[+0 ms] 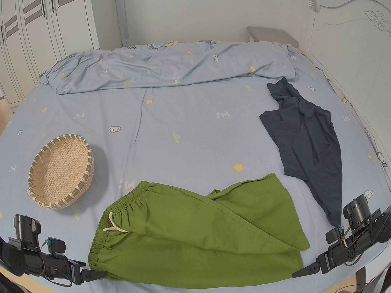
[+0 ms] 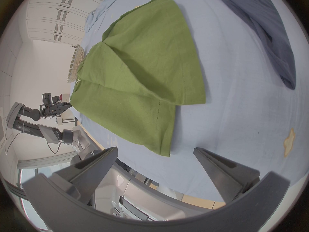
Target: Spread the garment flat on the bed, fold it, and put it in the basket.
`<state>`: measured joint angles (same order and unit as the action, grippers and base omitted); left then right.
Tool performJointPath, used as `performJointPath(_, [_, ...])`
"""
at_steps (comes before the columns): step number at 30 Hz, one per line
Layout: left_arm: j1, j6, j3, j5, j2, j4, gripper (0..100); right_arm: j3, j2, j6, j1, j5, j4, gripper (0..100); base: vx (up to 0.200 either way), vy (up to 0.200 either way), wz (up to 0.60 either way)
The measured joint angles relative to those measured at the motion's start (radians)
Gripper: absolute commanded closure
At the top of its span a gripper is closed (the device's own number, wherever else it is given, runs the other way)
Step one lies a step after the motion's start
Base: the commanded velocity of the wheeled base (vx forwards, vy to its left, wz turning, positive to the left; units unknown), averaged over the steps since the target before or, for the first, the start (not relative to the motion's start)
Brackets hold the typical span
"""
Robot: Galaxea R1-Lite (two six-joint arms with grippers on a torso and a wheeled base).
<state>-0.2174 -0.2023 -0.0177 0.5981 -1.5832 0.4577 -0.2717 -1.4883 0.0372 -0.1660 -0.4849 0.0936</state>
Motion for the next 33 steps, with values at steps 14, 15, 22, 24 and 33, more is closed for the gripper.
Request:
performJointPath(14, [0.019, 0.293, -0.142, -0.014, 0.271, -0.020, 0, -0.115, 0.168, 0.016, 0.011, 0.008, -0.033, 0, 0.000, 0.000, 0.00])
performJointPath(15, [0.038, 0.317, -0.171, -0.027, 0.278, -0.031, 0, -0.133, 0.177, 0.018, 0.012, 0.009, -0.039, 0, 0.000, 0.000, 0.00])
performJointPath(22, [0.195, 0.488, -0.462, -0.197, 0.240, -0.109, 0, -0.291, 0.206, 0.024, 0.025, 0.011, -0.074, 0, 0.000, 0.000, 0.00])
performJointPath(24, [0.234, 0.526, -0.545, -0.244, 0.191, -0.124, 0, -0.340, 0.201, 0.024, 0.028, 0.011, -0.080, 0, 0.000, 0.000, 0.00])
performJointPath(33, [0.355, 0.577, -0.852, -0.328, -0.116, -0.153, 0, -0.486, 0.123, 0.024, 0.029, 0.012, -0.090, 0, 0.000, 0.000, 0.00])
